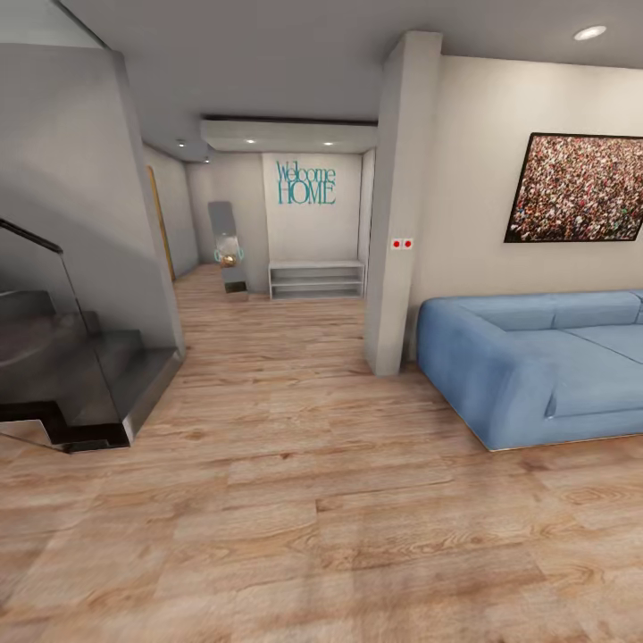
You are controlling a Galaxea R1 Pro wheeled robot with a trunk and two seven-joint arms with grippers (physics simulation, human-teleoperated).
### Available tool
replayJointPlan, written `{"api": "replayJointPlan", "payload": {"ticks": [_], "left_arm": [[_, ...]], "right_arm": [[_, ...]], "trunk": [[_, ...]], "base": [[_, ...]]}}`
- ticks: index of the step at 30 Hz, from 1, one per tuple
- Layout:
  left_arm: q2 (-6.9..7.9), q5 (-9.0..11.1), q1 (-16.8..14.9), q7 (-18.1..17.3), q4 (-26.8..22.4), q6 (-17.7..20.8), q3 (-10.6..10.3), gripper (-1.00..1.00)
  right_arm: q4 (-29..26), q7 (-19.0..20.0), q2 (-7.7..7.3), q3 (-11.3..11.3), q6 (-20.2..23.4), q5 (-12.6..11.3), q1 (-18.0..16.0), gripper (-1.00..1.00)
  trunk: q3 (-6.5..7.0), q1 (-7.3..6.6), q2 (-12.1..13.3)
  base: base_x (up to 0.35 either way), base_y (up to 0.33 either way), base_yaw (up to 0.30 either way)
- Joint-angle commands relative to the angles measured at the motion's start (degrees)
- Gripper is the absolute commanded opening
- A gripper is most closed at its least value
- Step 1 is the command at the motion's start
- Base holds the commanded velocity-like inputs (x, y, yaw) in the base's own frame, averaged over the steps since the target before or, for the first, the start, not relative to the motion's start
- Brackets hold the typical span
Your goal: In the kitchen, take the Vidalia onion out of the sink, dice it on the chopping board with the paring knife, put the diced onion into the bowl on the countertop, then place both the paring knife and the chopping board into the sink.
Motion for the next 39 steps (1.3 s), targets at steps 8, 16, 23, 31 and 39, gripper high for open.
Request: {"api": "replayJointPlan", "payload": {"ticks": [8,16,23,31,39], "left_arm": [[0.15,0.03,-0.01,-0.01,0.01,-0.01,0.05,1.0],[0.53,0.22,-0.01,-0.01,0.01,0.0,0.07,1.0],[0.53,0.24,-0.01,-0.01,-0.12,-0.01,0.16,1.0],[-0.27,0.36,-0.01,-0.03,-0.43,-0.76,0.27,1.0],[-0.42,0.4,-0.01,0.04,-5.03,-7.79,0.37,1.0]], "right_arm": [[-0.04,-0.01,0.09,0.04,0.09,0.02,-0.02,1.0],[-0.22,-0.01,0.1,0.02,0.04,0.02,-0.02,1.0],[-1.25,-0.01,0.05,-0.13,-1.3,0.02,-0.02,1.0],[-1.35,-0.01,0.17,-0.08,-5.33,-0.04,-0.02,1.0],[-1.44,-0.01,0.17,-0.17,-6.18,-0.06,-0.02,1.0]], "trunk": [[-0.04,0.0,-0.02],[-0.04,0.0,-0.02],[-0.04,0.0,-0.02],[-0.04,0.0,-0.02],[-0.04,0.0,-0.02]], "base": [[0.0,0.0,0.0],[0.0,0.0,0.0],[0.0,0.0,0.0],[0.0,0.0,0.0],[0.0,0.0,0.0]]}}
